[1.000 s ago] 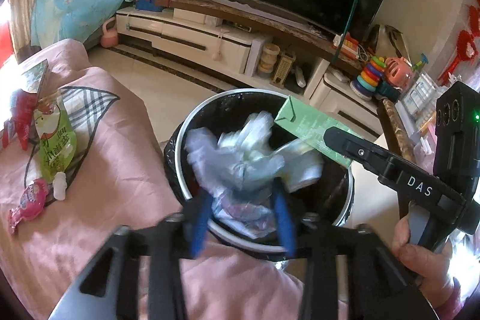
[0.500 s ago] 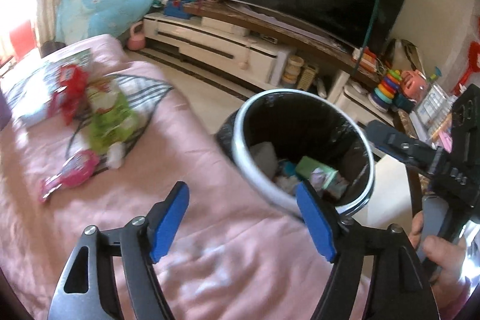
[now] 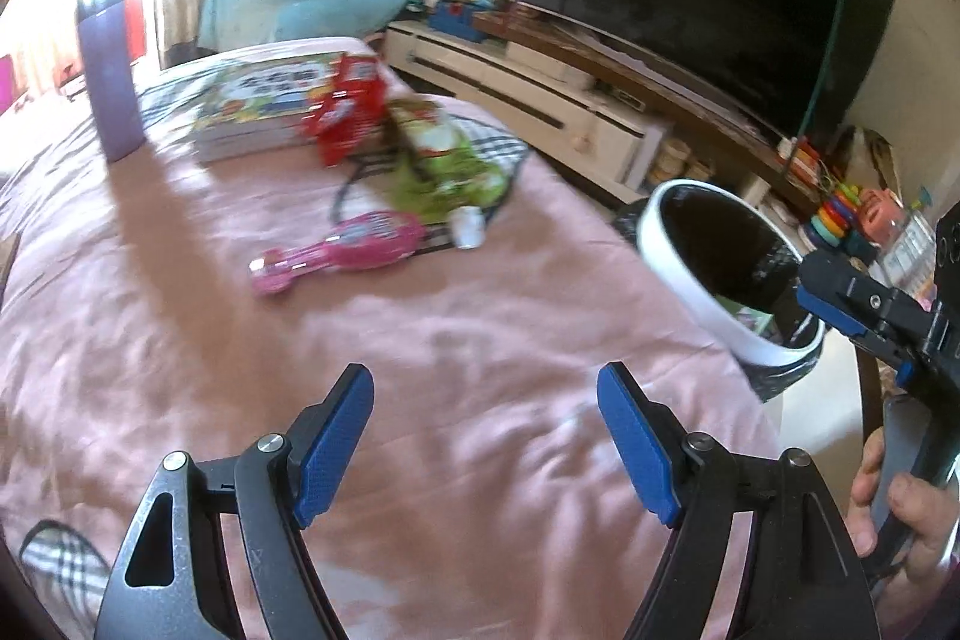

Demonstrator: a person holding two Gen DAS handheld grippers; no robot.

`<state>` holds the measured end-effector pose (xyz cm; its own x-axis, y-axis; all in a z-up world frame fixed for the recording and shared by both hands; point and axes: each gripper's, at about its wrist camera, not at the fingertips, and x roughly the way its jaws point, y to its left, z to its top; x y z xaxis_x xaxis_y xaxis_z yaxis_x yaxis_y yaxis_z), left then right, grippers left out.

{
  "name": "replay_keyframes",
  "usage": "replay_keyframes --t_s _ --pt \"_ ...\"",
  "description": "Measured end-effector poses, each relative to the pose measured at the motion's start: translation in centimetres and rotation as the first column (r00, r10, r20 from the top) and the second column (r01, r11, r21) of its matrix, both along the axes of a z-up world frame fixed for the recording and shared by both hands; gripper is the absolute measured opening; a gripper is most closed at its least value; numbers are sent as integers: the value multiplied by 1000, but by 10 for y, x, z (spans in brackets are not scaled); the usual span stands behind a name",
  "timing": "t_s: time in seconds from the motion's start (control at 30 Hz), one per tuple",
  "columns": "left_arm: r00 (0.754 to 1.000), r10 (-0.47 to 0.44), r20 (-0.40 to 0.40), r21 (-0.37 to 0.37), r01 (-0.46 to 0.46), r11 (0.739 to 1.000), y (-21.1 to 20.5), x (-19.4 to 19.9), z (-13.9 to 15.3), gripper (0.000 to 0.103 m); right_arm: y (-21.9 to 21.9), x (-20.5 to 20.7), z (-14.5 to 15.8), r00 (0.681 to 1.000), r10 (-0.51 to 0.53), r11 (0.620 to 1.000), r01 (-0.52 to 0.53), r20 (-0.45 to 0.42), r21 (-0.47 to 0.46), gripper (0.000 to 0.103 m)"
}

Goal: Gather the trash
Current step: 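Grasp the pink candy pack with the left gripper while the right grasps the green juice pouch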

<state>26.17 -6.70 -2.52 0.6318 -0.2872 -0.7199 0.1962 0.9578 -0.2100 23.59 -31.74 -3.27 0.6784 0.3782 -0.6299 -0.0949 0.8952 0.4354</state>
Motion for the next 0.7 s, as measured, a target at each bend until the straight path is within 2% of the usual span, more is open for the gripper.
replay_keyframes --t_s 0.2,0.37,0.7 --pt "1000 30 -1 -4 -30 1000 27 -10 5 77 34 4 -6 998 64 998 -64 -15 -25 99" --pt "1000 10 -10 8 -10 1000 39 -4 6 77 57 11 -12 994 102 994 -103 -35 -41 99" --pt "998 -61 -36 90 64 994 52 40 -9 77 79 35 -19 989 138 989 -140 -57 -47 99"
